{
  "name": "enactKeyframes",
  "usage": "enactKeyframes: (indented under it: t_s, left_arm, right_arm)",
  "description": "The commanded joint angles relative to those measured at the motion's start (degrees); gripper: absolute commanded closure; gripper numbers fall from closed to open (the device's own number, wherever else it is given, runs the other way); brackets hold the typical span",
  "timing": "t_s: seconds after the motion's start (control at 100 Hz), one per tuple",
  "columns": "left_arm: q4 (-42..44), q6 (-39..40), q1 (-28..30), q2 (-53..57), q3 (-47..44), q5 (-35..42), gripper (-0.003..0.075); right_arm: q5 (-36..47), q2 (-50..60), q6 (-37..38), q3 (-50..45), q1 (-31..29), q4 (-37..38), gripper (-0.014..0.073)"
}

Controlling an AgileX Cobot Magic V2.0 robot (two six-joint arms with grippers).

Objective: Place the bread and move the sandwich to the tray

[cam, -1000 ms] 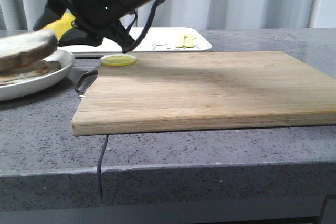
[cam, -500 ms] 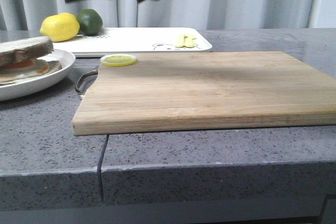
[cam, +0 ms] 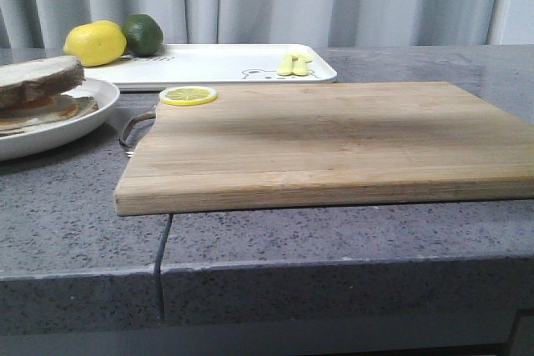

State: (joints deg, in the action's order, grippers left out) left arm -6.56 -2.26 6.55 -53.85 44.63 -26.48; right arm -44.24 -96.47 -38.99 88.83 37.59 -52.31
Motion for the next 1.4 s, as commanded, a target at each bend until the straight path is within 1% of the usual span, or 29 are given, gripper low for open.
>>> enactKeyframes:
  t_s: [0.0, 0.1, 0.17, 0.28, 0.43, 0.62, 0.86, 1.09, 1.14, 1.19, 1.34, 1.36, 1.39]
  left_arm:
    - [0.1, 0.5, 2.7, -3.5, 3.1, 0.2, 0.0410]
    - [-3.0, 0.5, 6.9, -8.0, 4.5, -1.8, 0.0410]
    - [-6.3, 0.5, 8.4, -10.7, 5.4, -3.2, 0.0410]
    - [-7.8, -0.1, 8.2, -14.6, 7.2, -4.8, 0.0413]
    - [-11.1, -0.5, 8.1, -18.7, 9.0, -5.0, 0.0416]
    - [-15.3, -3.4, 7.9, -22.5, 9.5, -6.0, 0.0416]
    - [-15.3, -4.5, 5.4, -25.7, 9.5, -5.4, 0.0416]
    - [-15.3, -4.8, 5.2, -28.5, 9.5, -5.2, 0.0420]
    - [-15.5, -4.8, 5.2, -29.1, 9.5, -5.7, 0.0442]
    - [-15.5, -4.8, 5.2, -29.6, 9.5, -6.1, 0.0492]
    - [-15.5, -4.8, 5.2, -29.6, 9.5, -7.2, 0.0722]
    - [-15.5, -4.8, 5.2, -29.6, 9.5, -7.3, 0.0739]
    - [-15.5, -4.8, 5.2, -29.6, 9.5, -7.6, 0.0739]
  right_arm:
    - [0.2, 4.4, -0.8, 1.8, -0.2, -1.4, 0.0662]
    - [-1.0, 5.3, -0.8, 1.8, -0.2, -1.3, 0.0662]
    - [-1.5, 5.5, -0.8, 1.8, -0.2, -1.3, 0.0662]
    - [-1.8, 5.5, -0.8, 1.8, -0.2, -1.3, 0.0662]
    - [-1.7, 5.5, -0.8, 1.8, 0.3, -1.3, 0.0662]
    - [-1.2, 5.5, -0.8, 1.8, 1.2, -1.3, 0.0662]
    - [-1.3, 5.5, -0.8, 1.8, 1.2, -1.3, 0.0662]
    - [-1.3, 5.5, -0.8, 1.8, 1.2, -1.3, 0.0662]
    - [-1.3, 5.5, -0.8, 1.8, 1.2, -1.3, 0.0662]
    - [-1.3, 5.5, -0.8, 1.8, 1.2, -1.3, 0.0662]
    - [-1.3, 5.5, -0.8, 1.8, 1.2, -1.3, 0.0662]
    - [-1.3, 5.5, -0.8, 1.8, 1.2, -1.3, 0.0662]
    - [-1.3, 5.5, -0.8, 1.8, 1.2, -1.3, 0.0662]
